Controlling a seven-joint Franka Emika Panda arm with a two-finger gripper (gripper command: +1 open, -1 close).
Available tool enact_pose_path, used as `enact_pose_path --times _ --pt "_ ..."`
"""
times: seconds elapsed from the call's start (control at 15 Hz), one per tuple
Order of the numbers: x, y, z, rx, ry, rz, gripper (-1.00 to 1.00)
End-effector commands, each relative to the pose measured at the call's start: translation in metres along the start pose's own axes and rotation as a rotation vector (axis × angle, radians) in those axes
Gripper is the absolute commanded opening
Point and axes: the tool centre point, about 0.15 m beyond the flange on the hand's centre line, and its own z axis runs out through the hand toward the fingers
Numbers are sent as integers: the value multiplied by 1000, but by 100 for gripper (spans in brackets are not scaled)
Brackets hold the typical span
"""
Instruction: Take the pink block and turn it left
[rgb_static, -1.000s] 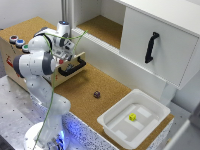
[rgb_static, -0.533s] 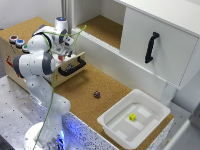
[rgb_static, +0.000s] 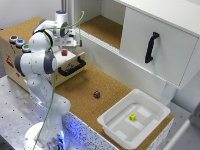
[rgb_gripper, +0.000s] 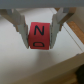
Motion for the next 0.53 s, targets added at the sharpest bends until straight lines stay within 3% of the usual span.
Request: enact_pose_path --times 0.0,0.2,0.47 --pt "24 33 10 34 -40 -414 -100" --pt "36 37 16 45 -35 -562 -100" --pt "48 40 27 32 -33 -591 -100"
